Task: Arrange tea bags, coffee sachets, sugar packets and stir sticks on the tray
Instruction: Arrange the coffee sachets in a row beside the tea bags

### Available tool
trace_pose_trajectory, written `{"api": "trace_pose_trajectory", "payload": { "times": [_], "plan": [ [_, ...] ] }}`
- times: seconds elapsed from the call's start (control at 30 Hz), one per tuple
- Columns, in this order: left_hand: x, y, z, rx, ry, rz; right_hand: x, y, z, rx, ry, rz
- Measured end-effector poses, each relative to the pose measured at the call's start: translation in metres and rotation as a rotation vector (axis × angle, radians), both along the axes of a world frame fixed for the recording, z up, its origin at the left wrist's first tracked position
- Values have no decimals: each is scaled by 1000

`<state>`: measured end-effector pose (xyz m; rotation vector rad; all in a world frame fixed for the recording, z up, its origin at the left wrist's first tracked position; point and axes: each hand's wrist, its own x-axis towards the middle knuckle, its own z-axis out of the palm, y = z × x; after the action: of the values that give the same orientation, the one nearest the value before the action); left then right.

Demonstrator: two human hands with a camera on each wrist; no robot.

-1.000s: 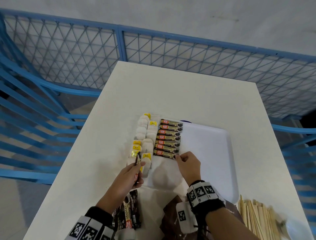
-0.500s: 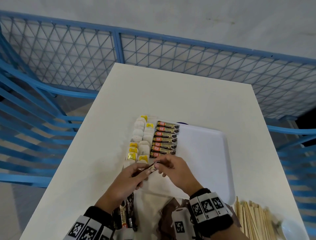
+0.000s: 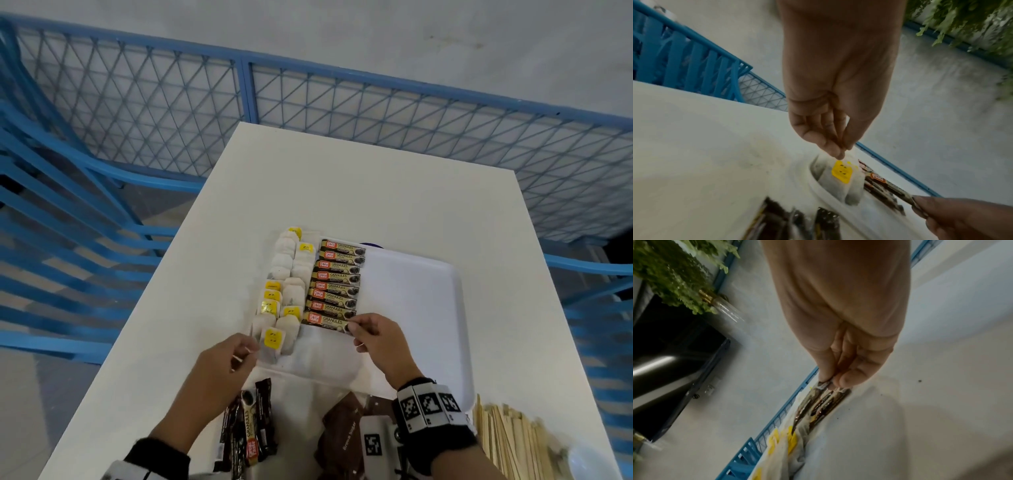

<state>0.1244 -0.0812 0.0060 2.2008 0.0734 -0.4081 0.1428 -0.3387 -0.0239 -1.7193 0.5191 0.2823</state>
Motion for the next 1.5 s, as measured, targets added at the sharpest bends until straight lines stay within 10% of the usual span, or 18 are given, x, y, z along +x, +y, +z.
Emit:
{"api": "trace_pose_trajectory", "payload": {
  "times": [0.73,0.93,1.17,1.5],
  "plan": [
    [-43,31,-41,208,285,22,3,8,-18,-369,-70,-68],
    [-41,34,-34,185,292,57,-16,42,1,-456,-223,273],
    [-38,37,-29,193,312,32,-46,88,5,-505,7,744],
    [-40,31,-17,5,366,103,-51,111,7,-534,94,859]
  ]
}}
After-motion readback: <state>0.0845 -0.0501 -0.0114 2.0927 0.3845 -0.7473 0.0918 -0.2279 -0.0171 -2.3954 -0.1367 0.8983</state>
